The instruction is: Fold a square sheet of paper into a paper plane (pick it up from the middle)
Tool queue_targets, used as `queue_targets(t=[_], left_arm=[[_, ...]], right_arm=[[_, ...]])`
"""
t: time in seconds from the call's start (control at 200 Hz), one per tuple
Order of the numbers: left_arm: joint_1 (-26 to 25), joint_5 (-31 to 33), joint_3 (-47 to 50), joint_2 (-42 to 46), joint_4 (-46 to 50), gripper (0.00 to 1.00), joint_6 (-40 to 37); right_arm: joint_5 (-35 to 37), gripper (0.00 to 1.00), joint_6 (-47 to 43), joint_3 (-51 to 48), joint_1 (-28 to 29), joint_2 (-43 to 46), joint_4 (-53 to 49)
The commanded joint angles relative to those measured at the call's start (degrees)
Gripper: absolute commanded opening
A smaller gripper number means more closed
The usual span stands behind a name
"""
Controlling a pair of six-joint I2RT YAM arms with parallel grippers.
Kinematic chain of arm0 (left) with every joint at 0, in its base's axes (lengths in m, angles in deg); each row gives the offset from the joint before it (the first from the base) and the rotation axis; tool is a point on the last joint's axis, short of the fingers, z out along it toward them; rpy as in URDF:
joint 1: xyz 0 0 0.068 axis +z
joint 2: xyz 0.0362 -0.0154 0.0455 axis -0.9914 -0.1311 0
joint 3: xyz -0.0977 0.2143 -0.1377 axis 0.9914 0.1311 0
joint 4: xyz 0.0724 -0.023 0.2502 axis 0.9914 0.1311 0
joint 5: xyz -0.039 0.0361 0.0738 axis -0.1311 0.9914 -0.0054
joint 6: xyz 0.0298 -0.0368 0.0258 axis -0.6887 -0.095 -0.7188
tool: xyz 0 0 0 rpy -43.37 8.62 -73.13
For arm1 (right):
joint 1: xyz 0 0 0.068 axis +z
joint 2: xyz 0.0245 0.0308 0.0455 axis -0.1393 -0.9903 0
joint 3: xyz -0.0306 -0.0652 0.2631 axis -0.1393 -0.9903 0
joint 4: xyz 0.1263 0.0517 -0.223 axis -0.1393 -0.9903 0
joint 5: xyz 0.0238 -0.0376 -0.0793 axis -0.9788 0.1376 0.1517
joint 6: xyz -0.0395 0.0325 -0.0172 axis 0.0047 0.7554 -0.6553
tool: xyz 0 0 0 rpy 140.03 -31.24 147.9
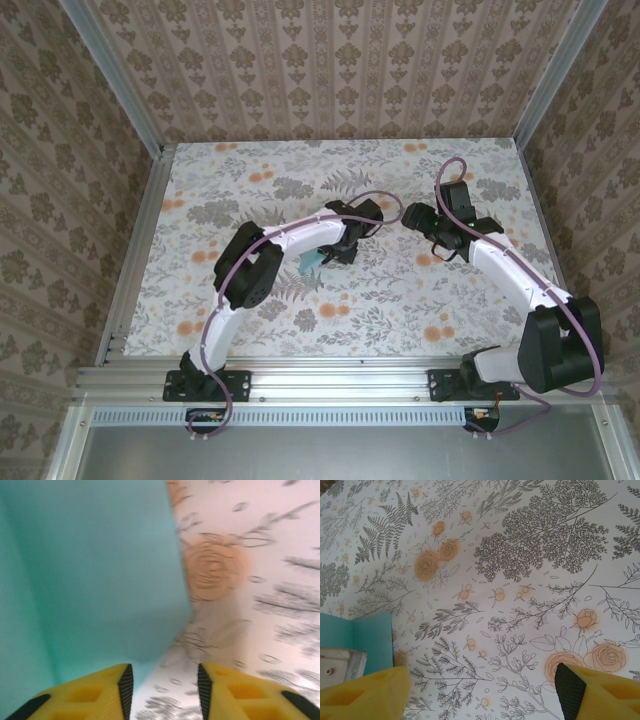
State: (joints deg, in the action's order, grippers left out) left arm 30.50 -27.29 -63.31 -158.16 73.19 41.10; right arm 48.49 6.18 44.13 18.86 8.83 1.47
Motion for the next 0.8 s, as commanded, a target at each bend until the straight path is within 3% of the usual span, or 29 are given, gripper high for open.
queue_targets(t=[0.0,0.205,0.355,0.59,0.795], left_arm=[[1.0,-11.3,-0.8,9.3,-2.6,0.48,-0.5],[5.1,-19.2,4.1,19.1,-7.6,0.55,1.9],[10.2,-21.5,12.4,25.7,-12.5,0.59,4.8],[19.6,-27.7,27.5,31.1,-20.6,0.59,10.6],[22.6,-33.1,34.1,31.2,-24.6,0.53,12.5]], right_arm=[[-3.6,0.79,-0.1,-0.8,-0.4,0.5,0.4],[-15.2,0.80,-0.1,-0.9,0.8,-2.7,4.9],[-21.4,0.84,2.5,-0.2,6.5,-8.4,9.3],[-25.2,0.85,9.5,1.4,16.3,-16.8,16.0],[-25.1,0.81,13.2,2.6,20.6,-22.2,16.9]])
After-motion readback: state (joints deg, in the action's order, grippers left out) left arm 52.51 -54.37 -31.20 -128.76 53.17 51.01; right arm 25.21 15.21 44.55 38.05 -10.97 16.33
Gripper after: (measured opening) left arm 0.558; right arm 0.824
